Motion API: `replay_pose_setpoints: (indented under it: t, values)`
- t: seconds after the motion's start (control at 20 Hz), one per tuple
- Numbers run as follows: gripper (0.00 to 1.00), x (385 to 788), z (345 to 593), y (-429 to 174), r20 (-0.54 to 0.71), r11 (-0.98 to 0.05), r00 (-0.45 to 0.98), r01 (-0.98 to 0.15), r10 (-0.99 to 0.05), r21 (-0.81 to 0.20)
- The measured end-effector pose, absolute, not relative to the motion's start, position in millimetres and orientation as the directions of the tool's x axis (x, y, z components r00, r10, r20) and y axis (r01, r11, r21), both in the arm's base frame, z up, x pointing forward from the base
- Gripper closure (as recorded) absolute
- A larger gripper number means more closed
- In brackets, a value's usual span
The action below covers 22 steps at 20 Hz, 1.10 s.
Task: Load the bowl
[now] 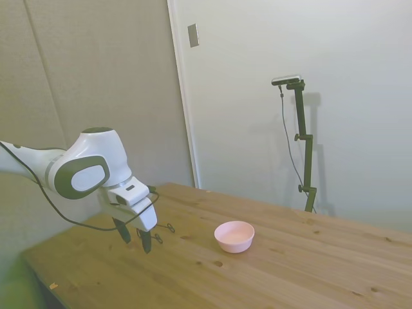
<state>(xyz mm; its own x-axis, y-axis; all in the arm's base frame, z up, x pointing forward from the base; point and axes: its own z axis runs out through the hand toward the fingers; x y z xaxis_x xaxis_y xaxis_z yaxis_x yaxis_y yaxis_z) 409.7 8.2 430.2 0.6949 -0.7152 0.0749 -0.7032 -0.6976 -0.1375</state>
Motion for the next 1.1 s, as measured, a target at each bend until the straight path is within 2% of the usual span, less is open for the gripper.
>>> replay_pose_setpoints:
  t: [0.25,0.55,0.95,1.1]
  values:
    - [0.00,418.6,437.9,-5.5,0.117,-0.700,0.690,-0.706,-0.714,-0.108]
    - [0.00,466.9,458.8,-46.3,0.185,-0.674,0.650,-0.728,-0.737,-0.127]
    - [0.00,565.5,449.8,-71.8,0.234,-0.676,0.640,-0.724,-0.732,-0.135]
    - [0.00,594.2,435.5,-78.3,0.243,-0.668,0.631,-0.736,-0.737,-0.113]
